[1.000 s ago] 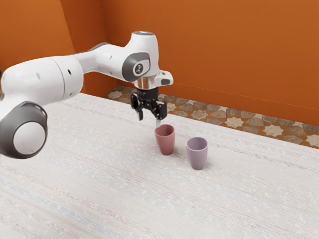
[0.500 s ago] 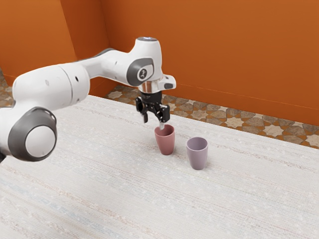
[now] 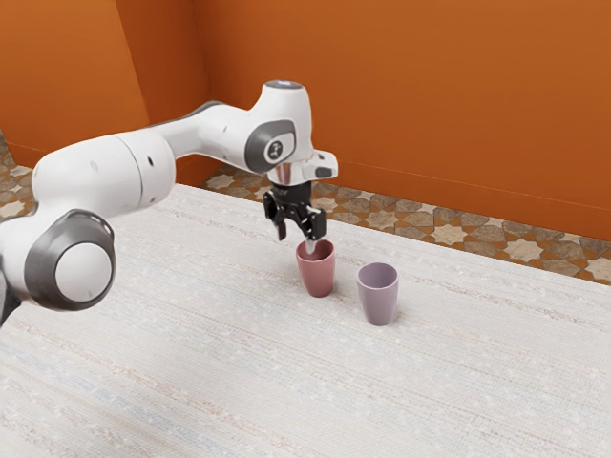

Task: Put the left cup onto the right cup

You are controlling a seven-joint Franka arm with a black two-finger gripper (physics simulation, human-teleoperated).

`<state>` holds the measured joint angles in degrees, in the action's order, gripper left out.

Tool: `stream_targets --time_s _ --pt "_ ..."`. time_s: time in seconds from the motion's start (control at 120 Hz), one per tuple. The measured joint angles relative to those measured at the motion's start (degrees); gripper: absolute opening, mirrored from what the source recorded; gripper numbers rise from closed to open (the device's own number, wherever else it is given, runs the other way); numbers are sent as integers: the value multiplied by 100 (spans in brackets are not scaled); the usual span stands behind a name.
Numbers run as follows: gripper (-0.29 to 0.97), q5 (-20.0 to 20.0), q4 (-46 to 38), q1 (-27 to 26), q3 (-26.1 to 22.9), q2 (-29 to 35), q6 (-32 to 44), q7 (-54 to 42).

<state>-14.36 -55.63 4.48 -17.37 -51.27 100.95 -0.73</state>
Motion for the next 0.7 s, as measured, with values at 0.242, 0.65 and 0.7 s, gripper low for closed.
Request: stream_targets --time_s 0.242,0.65,0.7 --pt "53 -199 107 106 -212 -153 7 -38" --pt "44 -283 252 132 -248 -306 10 -78" --pt "43 -284 258 132 -252 -309 10 -81"
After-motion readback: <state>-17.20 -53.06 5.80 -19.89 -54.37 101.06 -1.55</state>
